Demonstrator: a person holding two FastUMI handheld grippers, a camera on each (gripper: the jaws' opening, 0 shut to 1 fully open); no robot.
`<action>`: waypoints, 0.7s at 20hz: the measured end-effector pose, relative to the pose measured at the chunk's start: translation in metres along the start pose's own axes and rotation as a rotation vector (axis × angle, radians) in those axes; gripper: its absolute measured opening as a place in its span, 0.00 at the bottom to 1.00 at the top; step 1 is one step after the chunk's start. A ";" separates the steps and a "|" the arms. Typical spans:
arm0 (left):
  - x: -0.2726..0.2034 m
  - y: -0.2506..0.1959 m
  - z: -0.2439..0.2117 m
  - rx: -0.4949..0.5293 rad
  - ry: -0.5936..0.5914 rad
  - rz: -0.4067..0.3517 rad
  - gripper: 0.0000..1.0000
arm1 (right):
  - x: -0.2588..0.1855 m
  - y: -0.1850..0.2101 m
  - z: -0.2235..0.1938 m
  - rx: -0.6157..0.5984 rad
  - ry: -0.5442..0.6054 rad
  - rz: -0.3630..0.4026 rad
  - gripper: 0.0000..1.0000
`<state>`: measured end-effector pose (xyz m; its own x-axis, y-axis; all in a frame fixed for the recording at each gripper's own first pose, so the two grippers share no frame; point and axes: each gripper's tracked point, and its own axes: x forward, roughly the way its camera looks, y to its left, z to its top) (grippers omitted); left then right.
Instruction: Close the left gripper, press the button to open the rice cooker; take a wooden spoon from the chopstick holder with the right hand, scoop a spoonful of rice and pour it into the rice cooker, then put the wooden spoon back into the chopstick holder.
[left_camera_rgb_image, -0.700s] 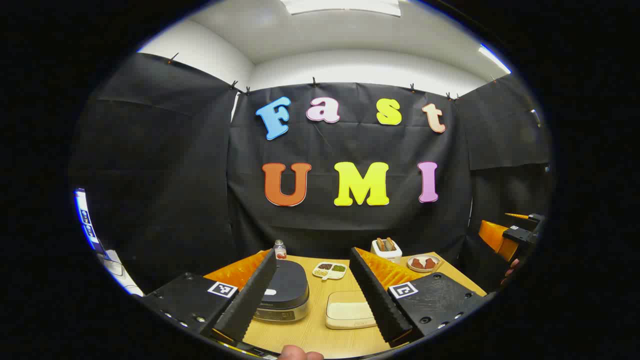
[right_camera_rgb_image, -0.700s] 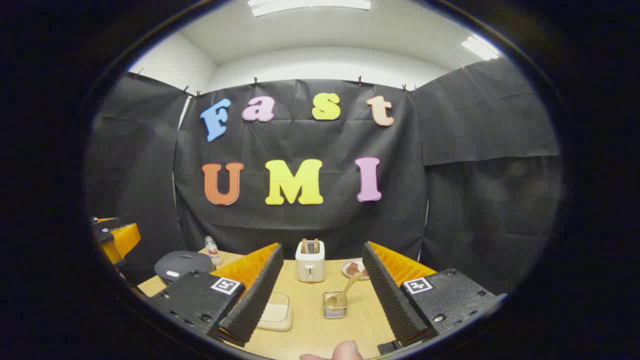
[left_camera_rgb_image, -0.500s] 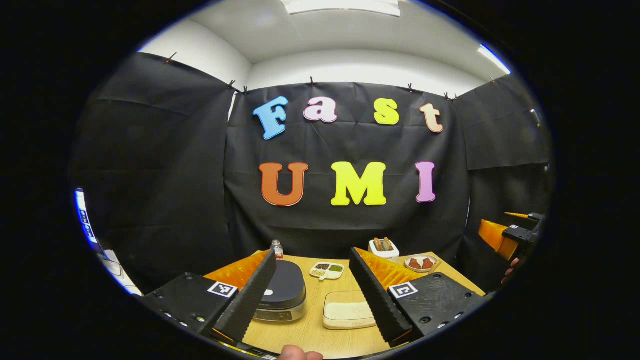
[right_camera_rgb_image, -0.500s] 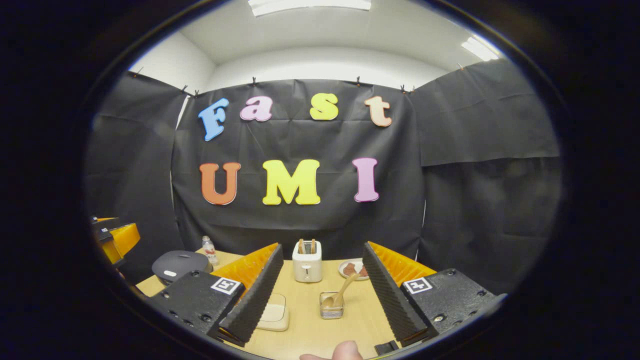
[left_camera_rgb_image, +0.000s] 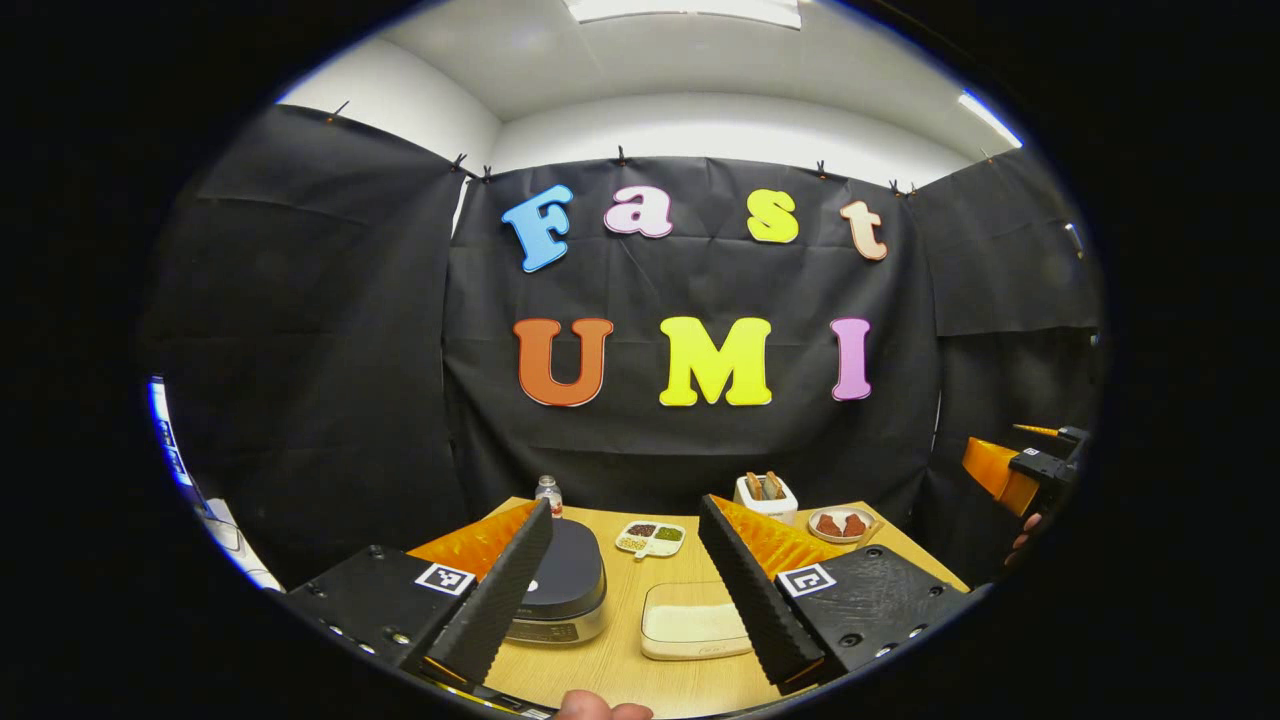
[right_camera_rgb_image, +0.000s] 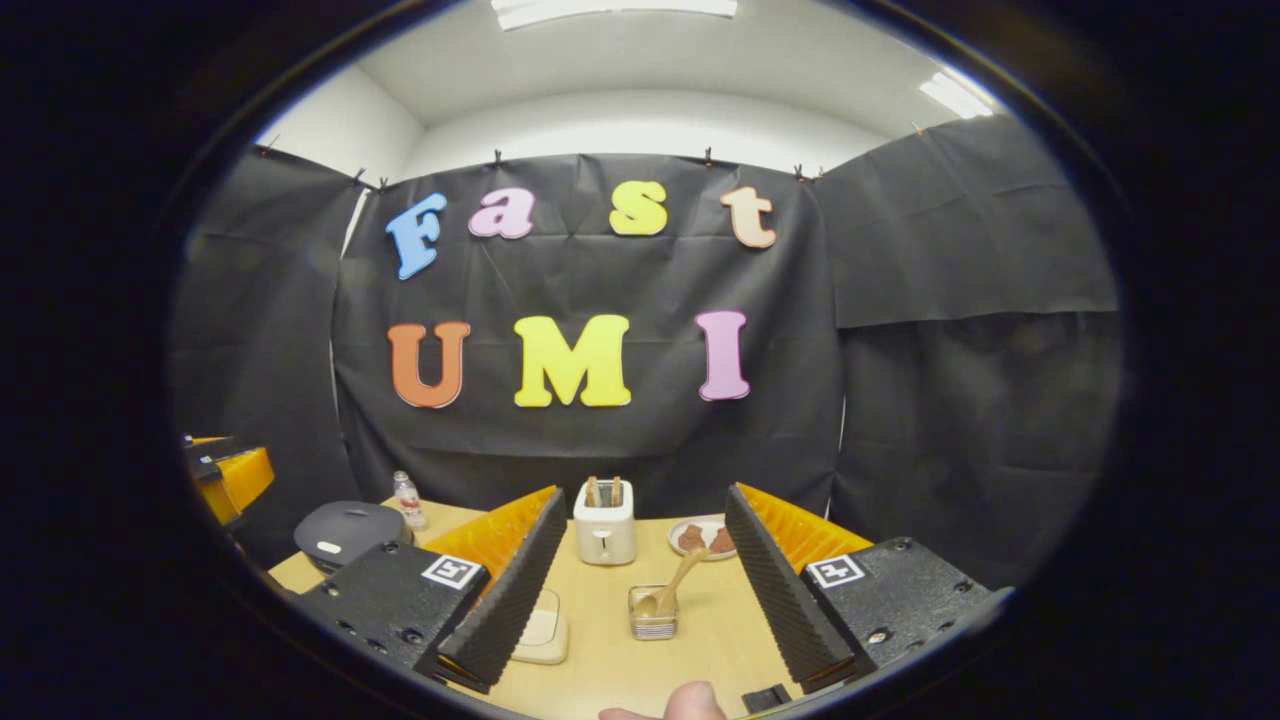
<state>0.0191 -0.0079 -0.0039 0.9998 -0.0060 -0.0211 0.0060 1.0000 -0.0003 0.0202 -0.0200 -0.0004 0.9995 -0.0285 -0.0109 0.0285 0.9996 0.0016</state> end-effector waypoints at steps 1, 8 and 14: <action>0.003 0.001 -0.002 0.000 0.004 0.010 0.95 | 0.004 0.000 -0.001 -0.001 0.001 0.004 1.00; 0.032 0.021 -0.013 0.012 0.045 0.083 0.95 | 0.042 -0.006 -0.010 -0.005 0.034 0.025 1.00; 0.060 0.062 -0.041 -0.002 0.165 0.129 0.95 | 0.066 -0.007 -0.014 -0.002 0.054 0.036 1.00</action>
<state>0.0790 0.0532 -0.0463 0.9753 0.1216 -0.1845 -0.1217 0.9925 0.0105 0.0858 -0.0292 -0.0152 0.9978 0.0081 -0.0651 -0.0080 1.0000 0.0011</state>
